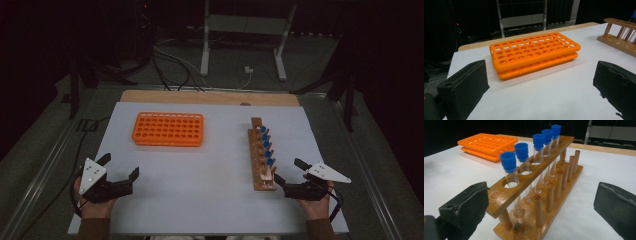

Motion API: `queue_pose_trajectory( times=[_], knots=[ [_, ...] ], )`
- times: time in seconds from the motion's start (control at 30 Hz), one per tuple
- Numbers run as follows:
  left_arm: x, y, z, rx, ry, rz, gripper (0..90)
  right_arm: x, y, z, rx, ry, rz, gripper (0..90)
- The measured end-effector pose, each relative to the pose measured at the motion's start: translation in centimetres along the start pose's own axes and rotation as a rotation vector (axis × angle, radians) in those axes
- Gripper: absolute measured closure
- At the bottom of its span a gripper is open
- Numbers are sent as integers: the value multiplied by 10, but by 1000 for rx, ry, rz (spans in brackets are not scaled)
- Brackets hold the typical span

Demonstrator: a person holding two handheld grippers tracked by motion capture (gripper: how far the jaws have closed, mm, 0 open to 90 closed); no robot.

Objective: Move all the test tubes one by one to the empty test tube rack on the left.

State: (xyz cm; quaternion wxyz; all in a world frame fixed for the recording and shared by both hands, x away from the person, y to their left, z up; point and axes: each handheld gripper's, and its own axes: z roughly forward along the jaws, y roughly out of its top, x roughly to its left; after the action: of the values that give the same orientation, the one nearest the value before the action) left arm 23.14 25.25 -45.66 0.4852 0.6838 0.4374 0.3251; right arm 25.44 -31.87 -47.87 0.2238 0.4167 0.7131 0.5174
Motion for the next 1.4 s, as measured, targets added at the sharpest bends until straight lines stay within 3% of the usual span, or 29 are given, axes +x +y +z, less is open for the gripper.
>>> queue_pose_trajectory(
  times=[0.33,0.6,0.83,1.0,1.1,1.2,1.3,1.4],
  knots=[
    [1,-1,0,5,-5,4,3,-1,2,0,-10,-3,9,2],
    [-3,-1,5,8,-17,19,3,8,11,-2,-3,15,-9,33],
    [-6,-4,7,-14,-22,23,3,15,21,0,16,79,-17,77],
    [-7,-4,9,-1,-30,19,3,17,27,6,41,101,-18,234],
    [-8,-3,9,2,-42,10,3,19,29,9,46,98,-30,279],
    [-8,-3,9,1,-47,6,3,22,30,12,57,102,-46,384],
    [-8,-3,8,1,-50,1,3,25,29,16,87,95,-62,553],
    [-7,-3,8,3,-50,-4,3,27,27,22,118,83,-84,609]
  ],
)
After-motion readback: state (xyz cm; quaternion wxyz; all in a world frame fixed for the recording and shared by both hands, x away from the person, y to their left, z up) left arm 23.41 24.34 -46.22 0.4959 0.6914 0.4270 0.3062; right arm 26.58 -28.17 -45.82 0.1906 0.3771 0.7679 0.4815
